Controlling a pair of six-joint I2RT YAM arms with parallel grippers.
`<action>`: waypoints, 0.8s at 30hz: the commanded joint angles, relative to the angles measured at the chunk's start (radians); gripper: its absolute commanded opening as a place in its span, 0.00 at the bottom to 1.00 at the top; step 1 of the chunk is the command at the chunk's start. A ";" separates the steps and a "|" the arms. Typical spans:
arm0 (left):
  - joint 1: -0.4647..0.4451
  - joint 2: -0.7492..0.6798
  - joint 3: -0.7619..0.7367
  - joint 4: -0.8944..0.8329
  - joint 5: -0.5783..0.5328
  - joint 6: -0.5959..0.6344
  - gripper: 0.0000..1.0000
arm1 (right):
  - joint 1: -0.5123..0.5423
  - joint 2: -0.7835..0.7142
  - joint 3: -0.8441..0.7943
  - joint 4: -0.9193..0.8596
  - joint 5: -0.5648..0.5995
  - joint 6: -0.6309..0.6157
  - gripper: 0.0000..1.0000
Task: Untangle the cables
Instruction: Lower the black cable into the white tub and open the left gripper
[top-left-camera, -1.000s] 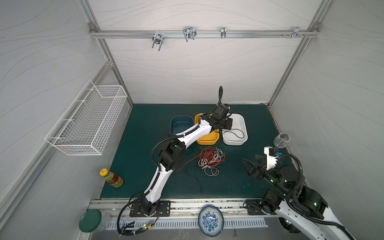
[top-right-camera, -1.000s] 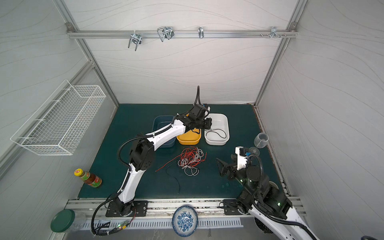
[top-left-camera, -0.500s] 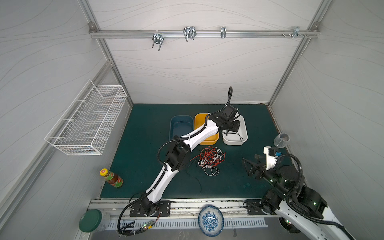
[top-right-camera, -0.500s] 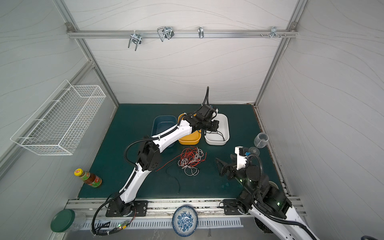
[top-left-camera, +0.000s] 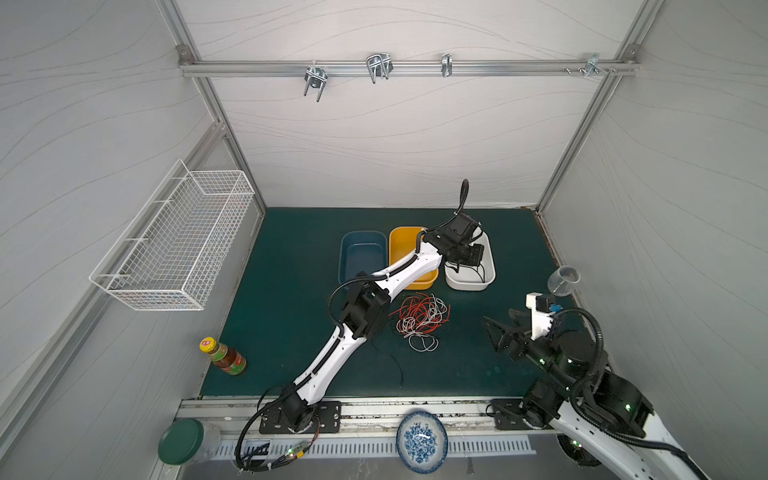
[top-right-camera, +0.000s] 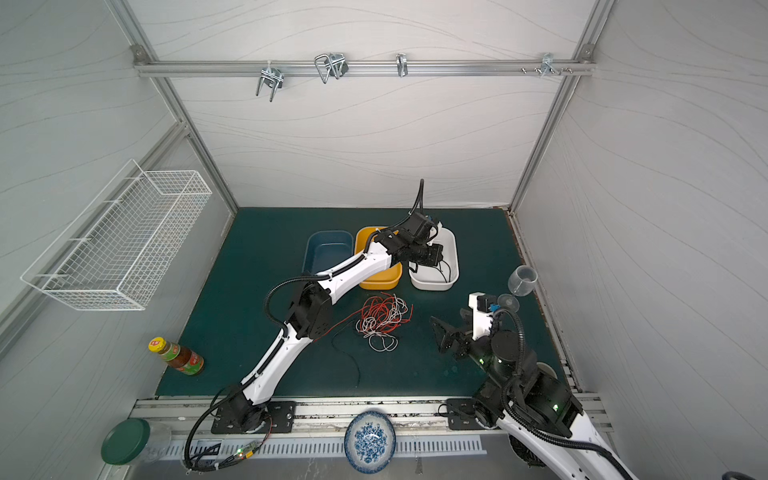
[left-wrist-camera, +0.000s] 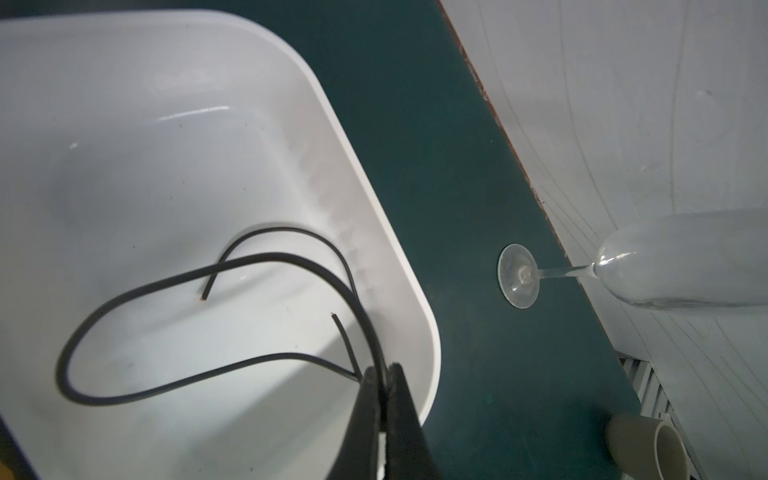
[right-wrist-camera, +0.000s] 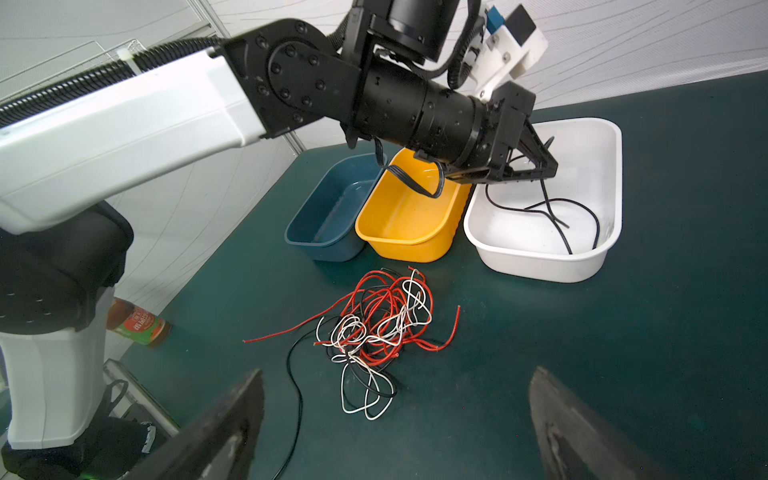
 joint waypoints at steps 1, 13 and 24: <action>-0.004 0.010 0.048 -0.001 0.020 0.011 0.12 | -0.003 0.006 -0.004 0.025 -0.005 -0.007 0.99; 0.012 -0.044 0.103 -0.069 0.018 0.052 0.52 | -0.011 0.022 -0.003 0.027 -0.004 -0.004 0.99; 0.052 -0.196 0.092 -0.083 0.002 0.036 0.72 | -0.037 0.047 -0.002 0.030 -0.022 -0.004 0.99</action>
